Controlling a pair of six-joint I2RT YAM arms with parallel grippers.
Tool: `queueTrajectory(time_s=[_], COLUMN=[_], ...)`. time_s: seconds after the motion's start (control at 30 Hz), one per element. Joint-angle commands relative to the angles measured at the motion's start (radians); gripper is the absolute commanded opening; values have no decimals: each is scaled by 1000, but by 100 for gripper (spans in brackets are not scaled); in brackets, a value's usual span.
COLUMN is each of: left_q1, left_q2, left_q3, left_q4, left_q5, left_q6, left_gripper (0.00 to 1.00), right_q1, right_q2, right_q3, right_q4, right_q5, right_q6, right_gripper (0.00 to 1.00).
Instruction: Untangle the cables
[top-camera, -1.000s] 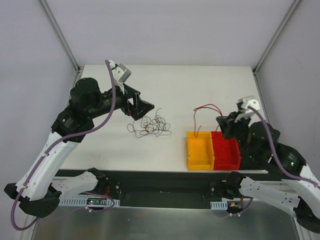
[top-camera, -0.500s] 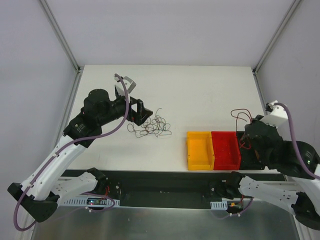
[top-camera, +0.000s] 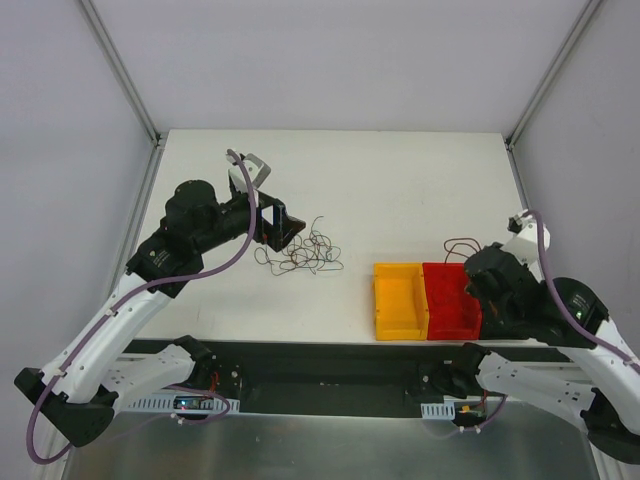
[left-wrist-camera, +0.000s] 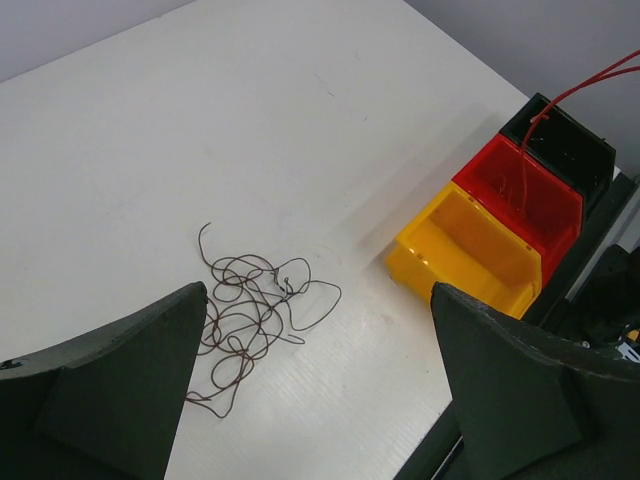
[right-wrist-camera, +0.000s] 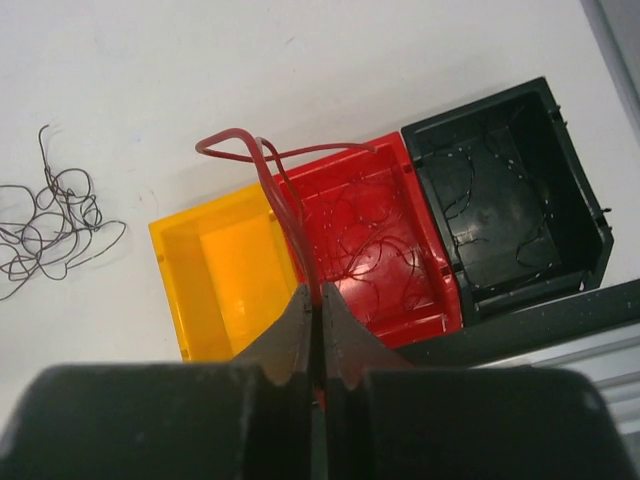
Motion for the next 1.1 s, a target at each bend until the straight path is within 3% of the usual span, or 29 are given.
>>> queueTrajectory(time_s=[0.0, 0.17, 0.33, 0.63, 0.87, 1.07], left_q1=[3, 3, 3, 3, 3, 3], left_q2=[-12, -6, 0, -3, -4, 5], left_q3=[-1, -3, -4, -13, -24, -27], left_q4=[53, 56, 58, 62, 67, 72], left_q5=[29, 44, 54, 60, 51, 60], left_q6=[-4, -13, -21, -22, -18, -22], left_gripper=[93, 93, 93, 93, 93, 93], right_q1=[-43, -84, -195, -541, -640, -646], right_q2=[-36, -46, 53, 195, 344, 338], right_q3=[0, -9, -138, -310, -333, -425], right_q4=[-322, -322, -299, 49, 259, 560], right_q5=[-118, -253, -414, -618, -577, -474], right_q6=[18, -28, -84, -370, -491, -491], right_gripper=[0, 0, 0, 0, 0, 0])
